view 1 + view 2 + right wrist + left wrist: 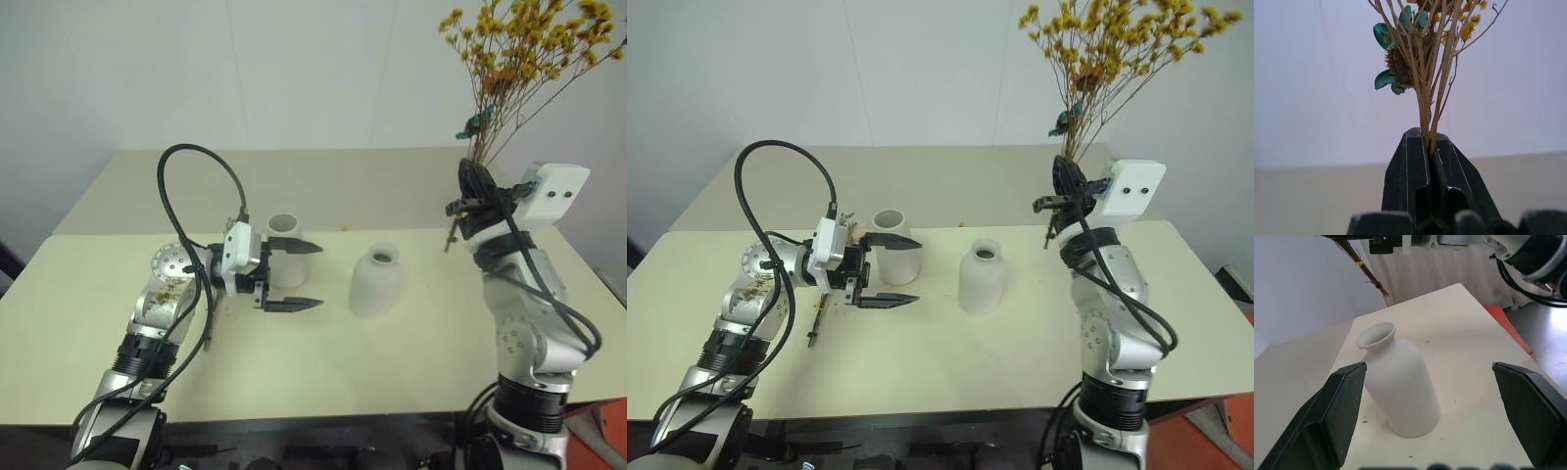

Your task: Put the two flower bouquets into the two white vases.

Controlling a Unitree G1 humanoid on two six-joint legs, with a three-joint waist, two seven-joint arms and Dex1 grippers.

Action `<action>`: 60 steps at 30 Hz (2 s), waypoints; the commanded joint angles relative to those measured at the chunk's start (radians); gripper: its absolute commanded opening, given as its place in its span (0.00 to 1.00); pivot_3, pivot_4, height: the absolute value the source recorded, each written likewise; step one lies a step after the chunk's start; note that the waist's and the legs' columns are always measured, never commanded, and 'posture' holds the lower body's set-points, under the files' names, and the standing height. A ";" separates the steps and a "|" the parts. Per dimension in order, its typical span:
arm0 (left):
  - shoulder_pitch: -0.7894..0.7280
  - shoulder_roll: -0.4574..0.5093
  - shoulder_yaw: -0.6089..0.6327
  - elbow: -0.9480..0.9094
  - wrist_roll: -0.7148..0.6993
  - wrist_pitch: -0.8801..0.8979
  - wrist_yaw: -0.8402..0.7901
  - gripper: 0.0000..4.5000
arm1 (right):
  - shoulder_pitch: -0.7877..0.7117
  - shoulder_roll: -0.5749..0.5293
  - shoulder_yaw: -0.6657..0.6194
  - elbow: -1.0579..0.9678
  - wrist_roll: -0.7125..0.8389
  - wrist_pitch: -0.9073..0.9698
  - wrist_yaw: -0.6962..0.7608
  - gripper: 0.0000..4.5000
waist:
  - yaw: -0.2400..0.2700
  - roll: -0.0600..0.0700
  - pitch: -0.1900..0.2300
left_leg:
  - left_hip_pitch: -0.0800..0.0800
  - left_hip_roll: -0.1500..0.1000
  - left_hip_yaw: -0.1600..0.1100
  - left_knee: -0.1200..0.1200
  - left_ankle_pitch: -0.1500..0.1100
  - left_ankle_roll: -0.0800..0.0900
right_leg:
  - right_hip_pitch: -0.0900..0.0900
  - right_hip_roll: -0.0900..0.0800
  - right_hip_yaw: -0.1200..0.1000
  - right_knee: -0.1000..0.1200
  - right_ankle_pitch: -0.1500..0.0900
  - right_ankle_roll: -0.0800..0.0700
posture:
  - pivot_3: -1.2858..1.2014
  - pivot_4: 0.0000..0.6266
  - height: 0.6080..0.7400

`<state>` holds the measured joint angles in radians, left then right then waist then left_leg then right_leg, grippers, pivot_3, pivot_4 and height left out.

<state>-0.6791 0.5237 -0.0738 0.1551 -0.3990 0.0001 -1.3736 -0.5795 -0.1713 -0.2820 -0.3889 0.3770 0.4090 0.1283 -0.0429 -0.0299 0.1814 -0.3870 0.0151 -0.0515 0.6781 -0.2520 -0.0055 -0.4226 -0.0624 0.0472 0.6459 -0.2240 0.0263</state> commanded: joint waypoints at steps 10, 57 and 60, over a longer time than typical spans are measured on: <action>-0.008 -0.006 0.012 -0.049 -0.009 0.020 0.055 1.00 | -0.021 0.120 0.151 0.134 -0.021 -0.290 0.080 0.01 | -0.001 0.001 0.000 | 0.000 0.000 0.000 -0.001 0.000 0.000 | -0.001 0.000 0.000 0.001 0.000 -0.001 | 0.52 0.24 1.00; 0.046 0.032 0.014 -0.080 -0.011 0.018 0.052 1.00 | 0.322 0.080 0.234 -0.026 -0.099 -0.348 0.076 0.99 | 0.000 0.001 0.000 | 0.001 0.000 0.000 -0.001 0.000 0.000 | -0.001 0.001 0.000 0.000 0.000 -0.001 | 0.52 0.24 1.00; 0.048 0.028 0.013 -0.077 -0.006 0.012 0.052 1.00 | 0.360 0.061 0.211 -0.063 -0.095 -0.328 0.066 0.99 | 0.000 0.001 0.000 | 0.001 0.000 0.000 -0.001 0.000 0.000 | -0.001 0.001 0.000 0.000 0.000 -0.001 | 0.52 0.24 1.00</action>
<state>-0.6214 0.5537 -0.0653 0.0888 -0.3999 0.0285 -1.3245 -0.2225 -0.1017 -0.0472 -0.3931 0.2591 0.0739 0.2028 -0.0426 -0.0291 0.1818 -0.3858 0.0156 -0.0516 0.6768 -0.2520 -0.0055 -0.4231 -0.0617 0.0476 0.6463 -0.2240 0.0252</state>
